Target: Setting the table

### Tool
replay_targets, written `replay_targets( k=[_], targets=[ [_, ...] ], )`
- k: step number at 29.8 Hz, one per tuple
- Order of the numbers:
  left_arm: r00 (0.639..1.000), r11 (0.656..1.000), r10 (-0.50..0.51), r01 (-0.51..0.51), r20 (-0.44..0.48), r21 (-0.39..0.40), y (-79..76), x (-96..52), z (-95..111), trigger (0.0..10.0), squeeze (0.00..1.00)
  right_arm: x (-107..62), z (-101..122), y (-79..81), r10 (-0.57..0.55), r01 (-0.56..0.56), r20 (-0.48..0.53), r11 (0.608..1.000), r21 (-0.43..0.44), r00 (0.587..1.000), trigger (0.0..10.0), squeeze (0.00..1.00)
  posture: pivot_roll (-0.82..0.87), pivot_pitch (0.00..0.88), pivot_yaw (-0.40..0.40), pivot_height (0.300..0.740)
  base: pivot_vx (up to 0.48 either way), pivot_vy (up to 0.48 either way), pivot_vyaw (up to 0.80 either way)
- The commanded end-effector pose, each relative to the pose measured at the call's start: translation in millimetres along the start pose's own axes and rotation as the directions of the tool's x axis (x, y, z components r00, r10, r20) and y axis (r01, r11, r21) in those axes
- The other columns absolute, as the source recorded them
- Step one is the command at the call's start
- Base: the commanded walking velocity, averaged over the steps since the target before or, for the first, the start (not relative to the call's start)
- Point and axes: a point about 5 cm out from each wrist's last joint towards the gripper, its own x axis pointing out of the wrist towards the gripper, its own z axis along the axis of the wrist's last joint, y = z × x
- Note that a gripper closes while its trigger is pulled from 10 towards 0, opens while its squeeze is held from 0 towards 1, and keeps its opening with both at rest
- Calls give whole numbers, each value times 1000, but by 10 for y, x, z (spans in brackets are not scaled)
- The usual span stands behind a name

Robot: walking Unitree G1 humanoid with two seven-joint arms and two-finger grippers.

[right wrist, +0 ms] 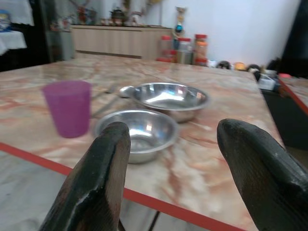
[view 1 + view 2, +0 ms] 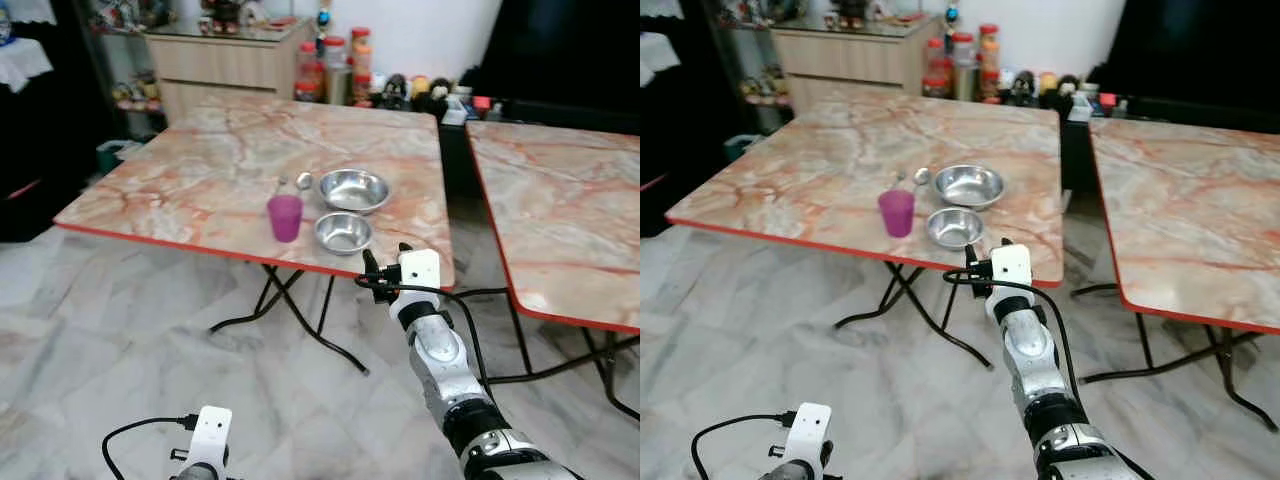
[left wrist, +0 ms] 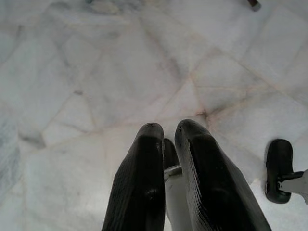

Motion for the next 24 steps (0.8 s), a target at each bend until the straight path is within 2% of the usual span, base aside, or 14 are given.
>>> replay_targets(
  k=[1,9,24],
  targets=[
    [1000,1000,-2,2,-14,-7,-14,3,-5,10000,0,7,5,-11,-10,10,-2,1000,20,1000,10000,0,56,0,-25,740,274,0,0],
    [1000,1000,-1,1,-17,-7,-5,1,-15,10000,0,10,3,-58,-30,31,-10,999,33,999,10000,0,55,0,-24,740,287,0,0],
    [1000,1000,-8,8,-17,-3,-19,3,-7,10000,0,15,40,-62,-12,12,13,1000,1,1000,10000,0,49,0,-22,740,292,0,0]
  ],
)
